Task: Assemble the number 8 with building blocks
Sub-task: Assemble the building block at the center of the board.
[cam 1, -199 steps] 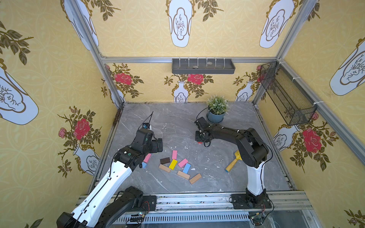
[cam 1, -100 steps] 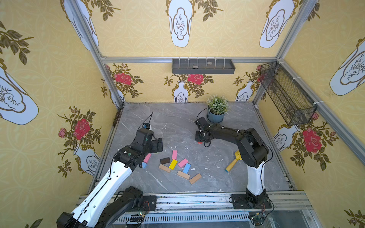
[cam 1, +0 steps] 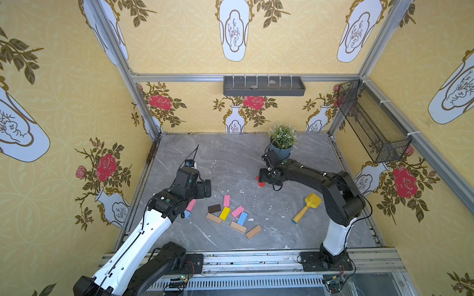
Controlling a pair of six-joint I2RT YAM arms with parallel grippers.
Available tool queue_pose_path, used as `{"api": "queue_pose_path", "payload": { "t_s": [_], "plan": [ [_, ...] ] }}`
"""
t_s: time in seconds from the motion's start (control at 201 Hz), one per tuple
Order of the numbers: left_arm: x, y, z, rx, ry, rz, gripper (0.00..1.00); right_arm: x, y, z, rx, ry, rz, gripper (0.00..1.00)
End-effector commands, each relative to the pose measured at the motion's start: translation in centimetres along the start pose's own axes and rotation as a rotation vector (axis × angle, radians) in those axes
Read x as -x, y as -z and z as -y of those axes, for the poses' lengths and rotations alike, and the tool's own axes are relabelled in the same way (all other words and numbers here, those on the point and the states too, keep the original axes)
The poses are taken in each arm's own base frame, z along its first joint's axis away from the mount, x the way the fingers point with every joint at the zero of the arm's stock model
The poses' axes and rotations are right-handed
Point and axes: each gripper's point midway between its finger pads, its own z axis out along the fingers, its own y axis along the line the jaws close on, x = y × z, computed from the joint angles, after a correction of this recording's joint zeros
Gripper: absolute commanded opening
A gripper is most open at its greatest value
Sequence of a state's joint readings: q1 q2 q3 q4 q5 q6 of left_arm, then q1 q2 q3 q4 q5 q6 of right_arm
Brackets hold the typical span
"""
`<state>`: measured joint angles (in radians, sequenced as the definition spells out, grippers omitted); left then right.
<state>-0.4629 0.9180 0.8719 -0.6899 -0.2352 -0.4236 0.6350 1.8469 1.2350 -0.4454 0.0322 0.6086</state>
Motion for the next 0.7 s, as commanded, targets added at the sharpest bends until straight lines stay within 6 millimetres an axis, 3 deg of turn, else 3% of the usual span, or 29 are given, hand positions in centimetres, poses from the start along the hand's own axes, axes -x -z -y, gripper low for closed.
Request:
{"api": "queue_pose_path", "payload": {
  "t_s": [0.0, 0.209, 0.692],
  "plan": [
    [-0.4, -0.1, -0.2, 0.008, 0.000, -0.012, 1.00, 0.4, 0.0, -0.3, 0.050, -0.017, 0.004, 0.79],
    [-0.4, 0.0, -0.2, 0.006, 0.000, -0.010, 1.00, 0.8, -0.7, -0.7, 0.109, -0.033, -0.008, 0.84],
    [-0.4, 0.0, -0.2, 0.006, 0.001, -0.008, 1.00, 2.0, -2.3, -1.3, 0.170, -0.061, -0.016, 0.85]
  ]
}}
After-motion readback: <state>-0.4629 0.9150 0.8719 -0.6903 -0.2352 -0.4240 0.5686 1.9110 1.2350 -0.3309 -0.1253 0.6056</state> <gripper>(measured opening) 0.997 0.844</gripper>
